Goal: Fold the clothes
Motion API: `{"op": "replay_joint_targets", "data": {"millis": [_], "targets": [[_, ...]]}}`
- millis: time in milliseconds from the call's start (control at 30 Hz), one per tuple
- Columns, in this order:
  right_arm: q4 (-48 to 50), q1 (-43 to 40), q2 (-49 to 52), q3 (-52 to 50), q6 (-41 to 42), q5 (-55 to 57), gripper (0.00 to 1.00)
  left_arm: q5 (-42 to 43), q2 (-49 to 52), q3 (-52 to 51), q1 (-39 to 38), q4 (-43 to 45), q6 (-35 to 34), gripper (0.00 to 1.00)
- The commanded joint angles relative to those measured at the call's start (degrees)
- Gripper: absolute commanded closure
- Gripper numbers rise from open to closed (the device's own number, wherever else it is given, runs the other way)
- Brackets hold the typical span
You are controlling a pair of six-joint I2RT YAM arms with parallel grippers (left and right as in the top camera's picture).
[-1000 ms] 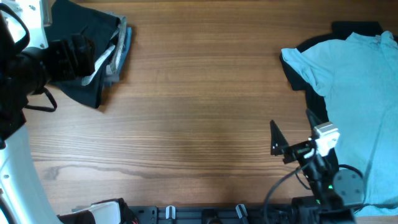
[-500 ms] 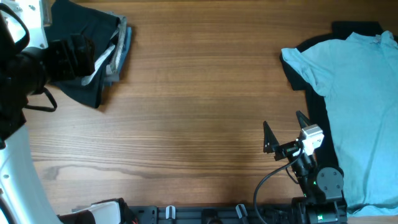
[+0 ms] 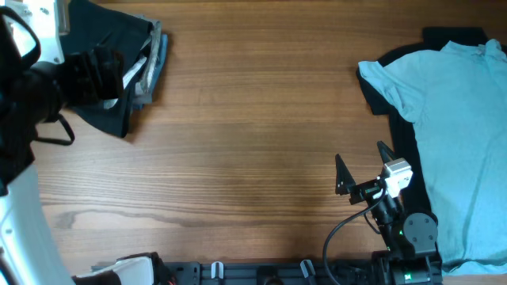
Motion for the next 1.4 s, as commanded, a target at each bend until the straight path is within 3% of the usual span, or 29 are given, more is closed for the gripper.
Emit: {"op": "replay_joint_targets", "data": {"millis": [0,133,367,467,700,967,1367], "targets": [[0.2,0.2,-0.8,0.0,-0.5,0.8,0.00,-0.7,-6.8,-0.6,-0.2,3.1,0.3,0.00],[0.2,0.2,-0.9,0.0,-0.5,0.8,0.00,4.4,-17.6,-11.5,1.9,13.4,-1.1,0.00],[0.2,0.2,-0.8,0.0,-0.6,0.8,0.00,5.9,-45.0,-55.3,5.2,41.5,-11.0,0.00],[0.2,0.2,-0.8,0.0,-0.5,0.8,0.00,7.3,-59.1,-76.7,5.2,53.2,-11.4,0.00],[0.2,0.2,-0.8,0.0,-0.5,0.8,0.00,7.2,-80.7,-105.8,3.5,68.4,-11.4,0.00],[0.2,0.2,-0.8,0.0,-0.5,0.8,0.00,7.5,-81.8,-119.8,1.9,73.5,-12.9,0.00],[0.2,0.2,-0.8,0.0,-0.6,0.8,0.00,7.7,-81.8,-120.2,1.9,74.7,-12.9,0.00]]}}
